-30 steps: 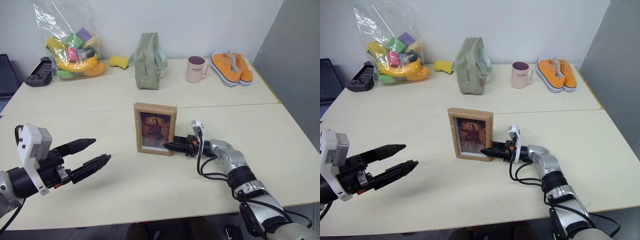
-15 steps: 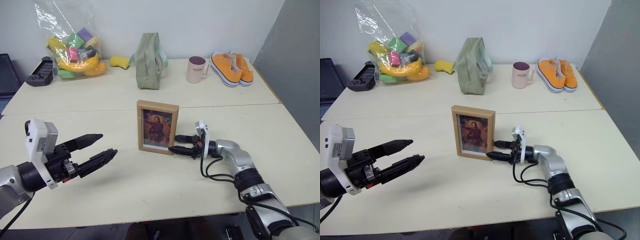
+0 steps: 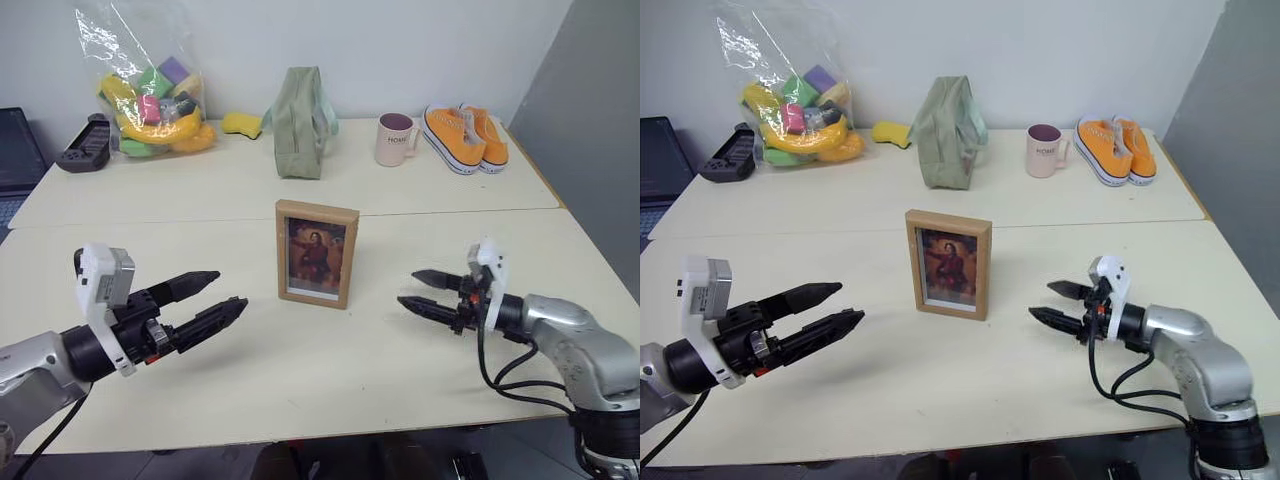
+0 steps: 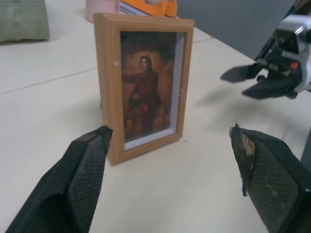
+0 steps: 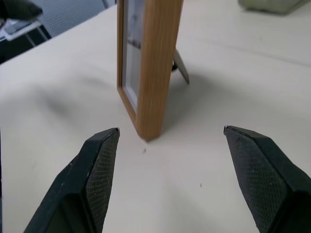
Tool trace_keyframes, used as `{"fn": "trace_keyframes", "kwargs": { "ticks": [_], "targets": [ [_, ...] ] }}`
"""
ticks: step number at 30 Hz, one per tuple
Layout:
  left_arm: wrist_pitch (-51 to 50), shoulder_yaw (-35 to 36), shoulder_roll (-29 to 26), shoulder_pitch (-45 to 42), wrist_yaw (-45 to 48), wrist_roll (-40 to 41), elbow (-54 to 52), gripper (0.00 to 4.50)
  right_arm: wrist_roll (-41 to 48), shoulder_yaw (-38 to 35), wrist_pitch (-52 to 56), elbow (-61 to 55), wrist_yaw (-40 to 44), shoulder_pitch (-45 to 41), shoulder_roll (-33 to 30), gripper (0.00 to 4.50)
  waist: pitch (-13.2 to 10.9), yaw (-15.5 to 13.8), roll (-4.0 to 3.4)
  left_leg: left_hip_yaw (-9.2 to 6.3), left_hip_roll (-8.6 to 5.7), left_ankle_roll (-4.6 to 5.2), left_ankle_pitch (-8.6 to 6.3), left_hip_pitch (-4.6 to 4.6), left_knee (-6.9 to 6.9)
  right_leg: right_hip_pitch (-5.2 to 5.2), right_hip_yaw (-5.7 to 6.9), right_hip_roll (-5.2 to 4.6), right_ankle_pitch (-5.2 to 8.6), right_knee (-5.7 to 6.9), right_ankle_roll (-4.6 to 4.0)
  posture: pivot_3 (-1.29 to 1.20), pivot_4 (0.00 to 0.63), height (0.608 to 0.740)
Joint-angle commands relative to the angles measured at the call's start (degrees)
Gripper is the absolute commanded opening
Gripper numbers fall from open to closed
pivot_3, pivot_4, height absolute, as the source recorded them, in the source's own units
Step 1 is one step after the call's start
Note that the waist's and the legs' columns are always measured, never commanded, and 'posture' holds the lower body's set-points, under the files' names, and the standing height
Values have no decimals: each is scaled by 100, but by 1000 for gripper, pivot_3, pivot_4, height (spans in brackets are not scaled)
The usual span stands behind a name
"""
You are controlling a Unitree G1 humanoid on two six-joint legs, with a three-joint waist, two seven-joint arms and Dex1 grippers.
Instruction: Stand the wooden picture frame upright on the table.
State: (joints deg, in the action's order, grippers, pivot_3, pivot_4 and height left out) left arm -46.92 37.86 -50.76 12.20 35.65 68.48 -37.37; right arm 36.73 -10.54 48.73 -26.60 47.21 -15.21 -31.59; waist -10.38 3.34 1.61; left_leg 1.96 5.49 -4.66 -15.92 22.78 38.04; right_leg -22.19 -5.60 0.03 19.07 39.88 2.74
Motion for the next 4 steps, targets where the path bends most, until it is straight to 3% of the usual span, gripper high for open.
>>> {"fn": "trace_keyframes", "kwargs": {
  "ticks": [1, 4],
  "targets": [
    [60, 1, -21, -112, 78, 108, 70, 4181, 673, -446, 370, -576, -322, -145, -141, 3630, 0, -17, 0, -1, -1, 0, 0, 0, 0, 0, 1, 0, 0, 0, 0, 0, 150, 740],
    [57, -66, -51, -209, 110, 103, 130, 4181, 895, -549, 473, -632, -613, -177, -115, 3630, 1, -26, 1, -3, -1, 1, 0, 3, 0, -2, 2, 1, 0, 0, 0, 0, 150, 740]
  ]
}}
